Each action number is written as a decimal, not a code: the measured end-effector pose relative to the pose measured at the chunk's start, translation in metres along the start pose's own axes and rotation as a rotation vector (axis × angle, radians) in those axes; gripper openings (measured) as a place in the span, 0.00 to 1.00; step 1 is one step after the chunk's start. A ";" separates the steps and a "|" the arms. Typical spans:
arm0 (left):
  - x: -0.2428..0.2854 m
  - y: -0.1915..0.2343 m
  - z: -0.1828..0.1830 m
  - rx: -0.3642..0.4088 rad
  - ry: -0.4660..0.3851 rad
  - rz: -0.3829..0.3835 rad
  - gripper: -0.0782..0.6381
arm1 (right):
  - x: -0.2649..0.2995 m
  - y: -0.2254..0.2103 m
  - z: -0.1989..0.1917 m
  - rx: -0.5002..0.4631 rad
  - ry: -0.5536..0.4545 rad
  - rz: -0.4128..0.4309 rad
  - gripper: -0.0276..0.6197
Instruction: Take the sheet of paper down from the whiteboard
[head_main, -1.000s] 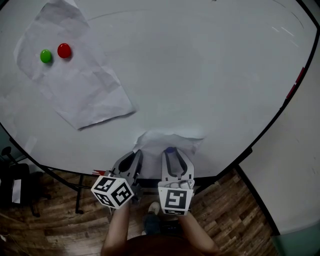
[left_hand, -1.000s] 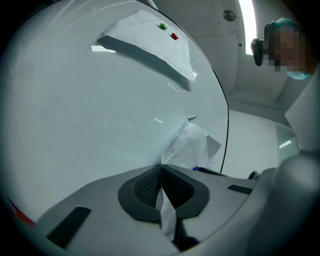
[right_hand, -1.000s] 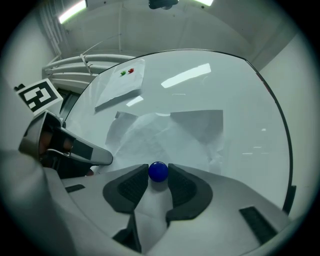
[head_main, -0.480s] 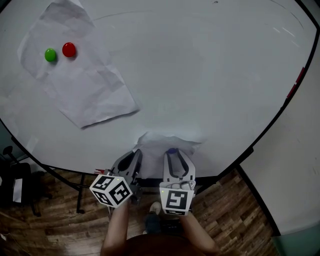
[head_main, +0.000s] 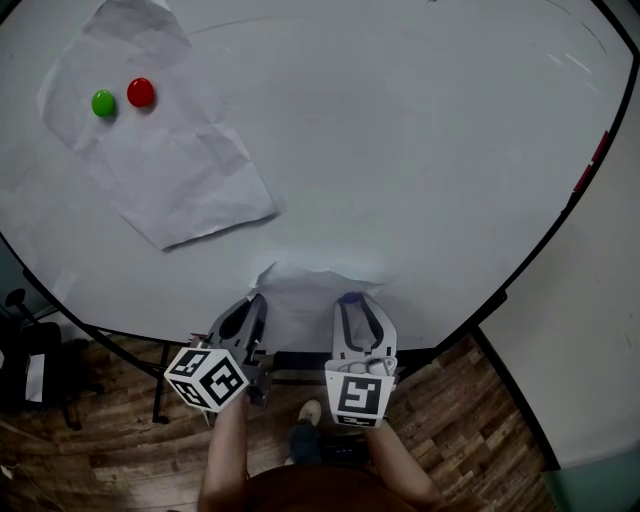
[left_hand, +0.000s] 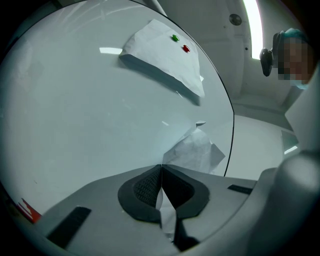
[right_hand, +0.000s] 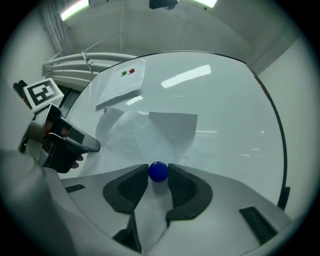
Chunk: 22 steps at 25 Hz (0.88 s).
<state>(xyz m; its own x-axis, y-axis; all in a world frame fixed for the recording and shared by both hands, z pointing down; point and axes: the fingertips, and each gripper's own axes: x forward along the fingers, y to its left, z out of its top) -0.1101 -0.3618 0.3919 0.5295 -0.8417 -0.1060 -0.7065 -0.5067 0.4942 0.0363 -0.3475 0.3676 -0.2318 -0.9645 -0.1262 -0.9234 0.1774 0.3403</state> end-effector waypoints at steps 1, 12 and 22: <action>-0.002 0.001 0.001 -0.002 -0.002 0.004 0.14 | 0.000 -0.001 0.000 0.000 0.001 0.000 0.25; -0.012 0.010 0.009 -0.028 -0.025 0.034 0.14 | -0.005 -0.009 -0.003 0.003 0.008 -0.011 0.25; -0.026 0.018 0.015 -0.033 -0.045 0.071 0.14 | -0.010 -0.020 -0.006 0.018 0.018 -0.017 0.25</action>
<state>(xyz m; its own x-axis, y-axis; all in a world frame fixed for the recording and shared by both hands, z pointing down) -0.1440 -0.3523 0.3904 0.4564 -0.8833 -0.1074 -0.7256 -0.4393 0.5297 0.0591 -0.3425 0.3671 -0.2104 -0.9708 -0.1154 -0.9327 0.1639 0.3213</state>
